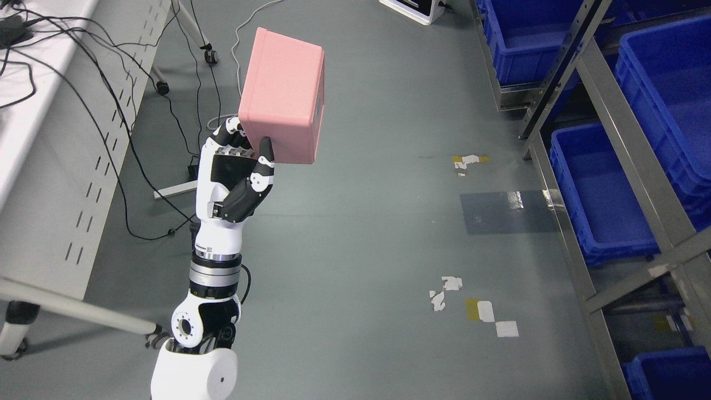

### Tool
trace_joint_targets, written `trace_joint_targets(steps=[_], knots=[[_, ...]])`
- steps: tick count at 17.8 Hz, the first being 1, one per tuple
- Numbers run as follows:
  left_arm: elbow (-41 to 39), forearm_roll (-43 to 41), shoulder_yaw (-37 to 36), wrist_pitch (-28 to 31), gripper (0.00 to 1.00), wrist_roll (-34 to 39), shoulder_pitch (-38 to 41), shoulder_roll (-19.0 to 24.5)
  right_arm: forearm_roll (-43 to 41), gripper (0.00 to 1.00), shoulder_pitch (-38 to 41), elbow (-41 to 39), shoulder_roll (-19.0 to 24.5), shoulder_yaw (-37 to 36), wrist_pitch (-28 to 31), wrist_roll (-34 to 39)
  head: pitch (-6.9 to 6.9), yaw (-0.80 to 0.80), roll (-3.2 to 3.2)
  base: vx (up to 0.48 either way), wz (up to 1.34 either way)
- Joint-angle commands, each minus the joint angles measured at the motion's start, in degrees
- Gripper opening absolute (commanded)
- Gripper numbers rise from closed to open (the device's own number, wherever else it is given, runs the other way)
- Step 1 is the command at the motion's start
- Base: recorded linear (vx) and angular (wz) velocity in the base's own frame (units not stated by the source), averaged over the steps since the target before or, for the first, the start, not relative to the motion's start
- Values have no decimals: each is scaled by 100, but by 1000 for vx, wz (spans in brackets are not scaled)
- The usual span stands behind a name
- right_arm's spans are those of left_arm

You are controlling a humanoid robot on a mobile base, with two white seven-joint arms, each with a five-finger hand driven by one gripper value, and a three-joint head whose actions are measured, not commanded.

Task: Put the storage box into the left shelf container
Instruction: 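Hold the pink box in the left hand while turning toward the shelf rack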

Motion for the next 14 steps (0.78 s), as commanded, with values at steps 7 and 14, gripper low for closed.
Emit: trace_joint_targets(steps=[7, 14], knots=[[4, -7, -257, 66, 2, -414, 349, 100, 9, 100, 53, -100, -100, -27, 0, 0, 0, 0, 0, 462, -118], [101, -7, -328, 83, 2, -757, 446, 100, 9, 100, 53, -100, -100, -27, 0, 0, 0, 0, 0, 439, 82]])
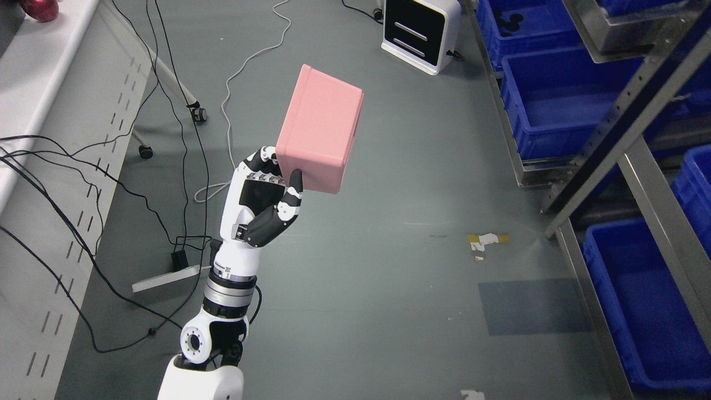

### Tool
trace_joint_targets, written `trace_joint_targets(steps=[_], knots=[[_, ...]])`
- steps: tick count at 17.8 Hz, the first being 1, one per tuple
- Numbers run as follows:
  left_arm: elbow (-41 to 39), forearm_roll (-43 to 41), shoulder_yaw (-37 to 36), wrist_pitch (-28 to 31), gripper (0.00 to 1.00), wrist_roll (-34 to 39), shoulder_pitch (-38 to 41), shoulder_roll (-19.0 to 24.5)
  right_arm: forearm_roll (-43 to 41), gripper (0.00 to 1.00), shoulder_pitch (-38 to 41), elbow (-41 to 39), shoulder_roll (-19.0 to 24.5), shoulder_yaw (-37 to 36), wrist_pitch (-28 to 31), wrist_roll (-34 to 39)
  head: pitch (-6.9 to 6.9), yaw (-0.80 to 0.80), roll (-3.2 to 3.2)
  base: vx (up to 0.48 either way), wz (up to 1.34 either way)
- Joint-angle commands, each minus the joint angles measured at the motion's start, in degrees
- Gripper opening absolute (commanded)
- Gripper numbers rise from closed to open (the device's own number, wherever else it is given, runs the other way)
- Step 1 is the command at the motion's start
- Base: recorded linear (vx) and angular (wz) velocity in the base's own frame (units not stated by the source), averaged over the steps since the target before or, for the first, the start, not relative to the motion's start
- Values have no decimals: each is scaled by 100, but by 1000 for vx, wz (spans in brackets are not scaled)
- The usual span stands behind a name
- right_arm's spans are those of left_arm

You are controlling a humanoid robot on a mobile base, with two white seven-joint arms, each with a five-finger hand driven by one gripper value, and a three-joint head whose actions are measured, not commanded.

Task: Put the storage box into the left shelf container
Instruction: 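Hold the pink box in the left hand while turning toward the shelf rack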

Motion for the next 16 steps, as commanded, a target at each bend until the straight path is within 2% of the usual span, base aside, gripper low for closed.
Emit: trace_joint_targets(steps=[1, 5, 9, 12, 16], knots=[[103, -3, -173, 1, 2, -97, 128, 100, 9, 100, 52, -100, -100, -26, 0, -5, 0, 0, 0, 402, 270], [129, -3, -226, 1, 2, -176, 190, 100, 9, 100, 52, -100, -100, -26, 0, -5, 0, 0, 0, 405, 271], [129, -3, -331, 1, 2, -185, 269, 100, 9, 100, 52, -100, -100, -26, 0, -5, 0, 0, 0, 361, -270], [138, -21, -490, 1, 2, -439, 462, 100, 9, 100, 52, -100, -100, -26, 0, -5, 0, 0, 0, 321, -920], [261, -608, -675, 1, 3, -958, 1111, 123, 9, 100, 52, -100, -100, -26, 0, -5, 0, 0, 0, 297, -1151]])
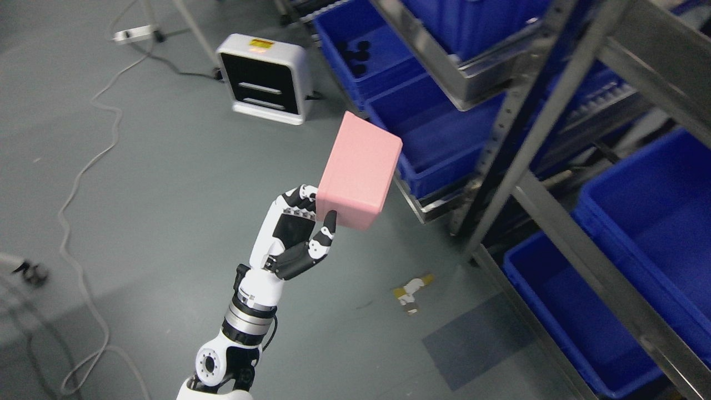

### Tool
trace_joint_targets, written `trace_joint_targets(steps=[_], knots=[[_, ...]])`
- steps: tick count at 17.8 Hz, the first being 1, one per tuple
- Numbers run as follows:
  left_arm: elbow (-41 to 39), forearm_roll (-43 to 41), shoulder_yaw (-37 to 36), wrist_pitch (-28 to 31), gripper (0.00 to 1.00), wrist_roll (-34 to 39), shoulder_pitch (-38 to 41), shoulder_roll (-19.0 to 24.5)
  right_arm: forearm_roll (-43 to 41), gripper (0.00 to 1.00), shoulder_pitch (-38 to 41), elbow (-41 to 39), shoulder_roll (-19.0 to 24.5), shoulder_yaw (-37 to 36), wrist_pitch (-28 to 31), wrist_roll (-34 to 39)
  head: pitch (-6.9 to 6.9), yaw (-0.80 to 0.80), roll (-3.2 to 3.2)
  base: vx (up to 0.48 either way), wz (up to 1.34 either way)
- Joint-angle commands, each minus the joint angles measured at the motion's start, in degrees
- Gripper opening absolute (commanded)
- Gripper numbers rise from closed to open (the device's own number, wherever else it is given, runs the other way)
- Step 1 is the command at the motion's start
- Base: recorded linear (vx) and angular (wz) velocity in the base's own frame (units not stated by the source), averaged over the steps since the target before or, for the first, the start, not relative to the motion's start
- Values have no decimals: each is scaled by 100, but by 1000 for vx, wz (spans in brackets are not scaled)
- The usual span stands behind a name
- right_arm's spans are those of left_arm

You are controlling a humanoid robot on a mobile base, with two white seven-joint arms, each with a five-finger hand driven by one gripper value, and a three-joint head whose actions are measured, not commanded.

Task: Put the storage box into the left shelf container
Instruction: 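Hold the pink box in the left hand while turning toward the shelf rack, then extend the left hand into the lower blue bin on the shelf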

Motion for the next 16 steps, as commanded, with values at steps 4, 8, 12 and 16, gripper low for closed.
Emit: trace_joint_targets(steps=[4, 8, 12, 16], knots=[[260, -696, -205, -4, 3, -703, 723, 158, 9, 100, 53, -100, -100, -27, 0, -13, 0, 0, 0, 252, -1143], [566, -1292, 286, 57, 3, -836, 100, 745, 9, 100, 53, -100, -100, -27, 0, -13, 0, 0, 0, 185, -973], [1286, -2197, 595, 75, 3, -1308, -1058, 1317, 9, 100, 53, -100, -100, -27, 0, -13, 0, 0, 0, 133, -841], [2113, -3382, 525, 66, 4, -1951, -2360, 1248, 9, 100, 53, -100, -100, -27, 0, -13, 0, 0, 0, 85, -568]])
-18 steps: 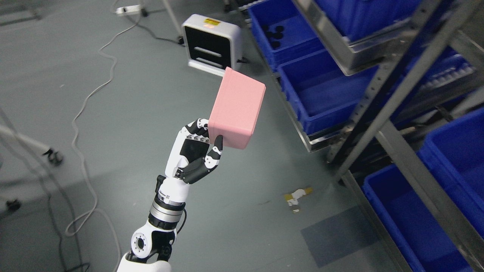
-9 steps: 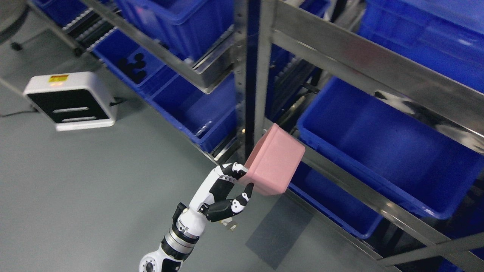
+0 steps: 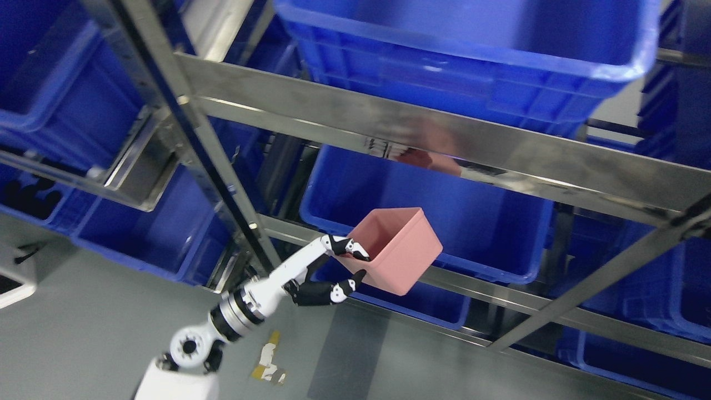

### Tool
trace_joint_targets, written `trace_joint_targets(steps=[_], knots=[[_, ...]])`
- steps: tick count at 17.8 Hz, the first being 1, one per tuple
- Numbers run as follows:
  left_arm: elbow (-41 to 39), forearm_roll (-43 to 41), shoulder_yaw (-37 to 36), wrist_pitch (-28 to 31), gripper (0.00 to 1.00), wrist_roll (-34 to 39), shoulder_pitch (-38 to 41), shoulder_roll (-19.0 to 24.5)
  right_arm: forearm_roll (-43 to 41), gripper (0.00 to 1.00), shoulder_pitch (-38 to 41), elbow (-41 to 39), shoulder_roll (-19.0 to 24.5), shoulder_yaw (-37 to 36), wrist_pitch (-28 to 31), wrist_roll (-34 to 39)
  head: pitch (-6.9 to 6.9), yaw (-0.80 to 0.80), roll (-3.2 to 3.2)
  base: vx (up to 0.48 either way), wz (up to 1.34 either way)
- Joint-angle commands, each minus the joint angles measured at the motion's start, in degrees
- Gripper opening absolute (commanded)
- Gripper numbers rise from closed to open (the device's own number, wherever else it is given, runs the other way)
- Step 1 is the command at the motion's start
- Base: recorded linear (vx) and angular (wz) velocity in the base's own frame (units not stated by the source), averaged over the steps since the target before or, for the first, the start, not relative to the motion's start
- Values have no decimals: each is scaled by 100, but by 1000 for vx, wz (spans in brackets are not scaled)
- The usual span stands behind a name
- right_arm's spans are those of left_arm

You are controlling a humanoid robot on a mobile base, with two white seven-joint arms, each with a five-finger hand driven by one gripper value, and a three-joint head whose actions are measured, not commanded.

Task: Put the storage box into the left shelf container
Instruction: 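Extend the left hand into the lower blue bin on the shelf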

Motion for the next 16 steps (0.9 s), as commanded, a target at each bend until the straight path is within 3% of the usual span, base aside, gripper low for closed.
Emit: trace_joint_targets(steps=[1, 6, 9, 13, 14, 16], knots=[[1328, -1623, 211, -9, 5, -382, -1535, 389, 9, 100, 52, -100, -100, -26, 0, 1, 0, 0, 0, 55, -421], [2119, -3539, 202, -255, 7, -382, -2257, -646, 9, 100, 52, -100, -100, -26, 0, 1, 0, 0, 0, 47, -234], [2470, -4279, -42, -273, 7, -321, -2538, -646, 9, 100, 52, -100, -100, -26, 0, 1, 0, 0, 0, 17, -97], [3087, -4325, -623, -264, 10, 382, -2741, -646, 9, 100, 52, -100, -100, -26, 0, 1, 0, 0, 0, 0, 0], [3087, -4281, -624, -264, 18, 496, -2732, -646, 9, 100, 52, -100, -100, -26, 0, 1, 0, 0, 0, 0, 0], [3043, -4246, -624, -255, 66, 1213, -2732, -646, 9, 100, 52, -100, -100, -26, 0, 1, 0, 0, 0, 0, 0]])
